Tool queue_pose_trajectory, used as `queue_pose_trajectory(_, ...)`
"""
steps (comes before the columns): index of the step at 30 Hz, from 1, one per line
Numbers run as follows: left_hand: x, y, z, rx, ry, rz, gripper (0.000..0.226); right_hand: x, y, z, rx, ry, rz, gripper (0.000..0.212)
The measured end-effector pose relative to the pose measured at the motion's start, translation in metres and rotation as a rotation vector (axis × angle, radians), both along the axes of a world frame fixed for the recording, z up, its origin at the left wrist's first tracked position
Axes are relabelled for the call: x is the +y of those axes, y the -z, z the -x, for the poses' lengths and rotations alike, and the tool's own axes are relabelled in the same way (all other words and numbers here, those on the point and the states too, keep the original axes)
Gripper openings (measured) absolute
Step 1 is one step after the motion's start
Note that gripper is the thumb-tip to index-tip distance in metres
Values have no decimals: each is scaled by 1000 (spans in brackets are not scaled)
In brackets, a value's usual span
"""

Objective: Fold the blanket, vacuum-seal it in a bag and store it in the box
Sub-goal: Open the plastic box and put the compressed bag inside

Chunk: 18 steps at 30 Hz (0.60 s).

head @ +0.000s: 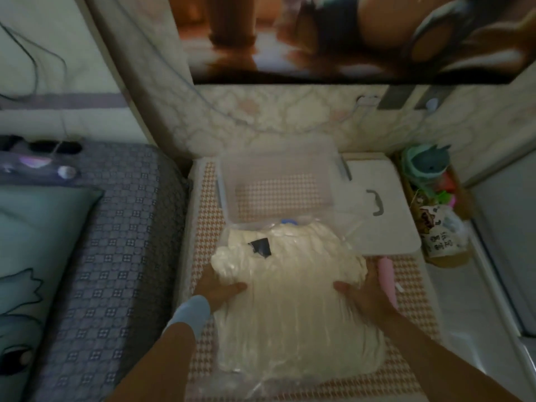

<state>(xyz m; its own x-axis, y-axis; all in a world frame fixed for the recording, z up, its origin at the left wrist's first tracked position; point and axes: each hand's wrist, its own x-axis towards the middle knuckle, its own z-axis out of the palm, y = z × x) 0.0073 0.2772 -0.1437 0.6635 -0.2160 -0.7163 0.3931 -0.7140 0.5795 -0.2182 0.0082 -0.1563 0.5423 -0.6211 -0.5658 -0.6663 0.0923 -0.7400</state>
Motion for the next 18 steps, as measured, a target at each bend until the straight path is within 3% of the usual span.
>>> queue_pose_trajectory(3,-10,-48,-14,-12,34,91,88,-10,-51,-10,-82,1,98,123)
queue_pose_trajectory(6,-29,-85,-38,-5,43,135,83,-31,-93,-33,-130,-34,127,115)
queue_pose_trajectory(11,-101,-125,-104,-266,-10,131,82,-92,-121,-107,-225,-5,160,102)
queue_pose_trajectory(13,-136,-129,-133,-403,-14,35,82,-118,-119,-145,-243,-1,140,110)
queue_pose_trajectory(15,-163,-123,-155,-464,93,-194,88,-141,-111,-178,-219,-8,156,118)
queue_pose_trajectory(18,-176,-88,-168,-365,251,-397,106,-163,-77,-213,4,-254,253,128)
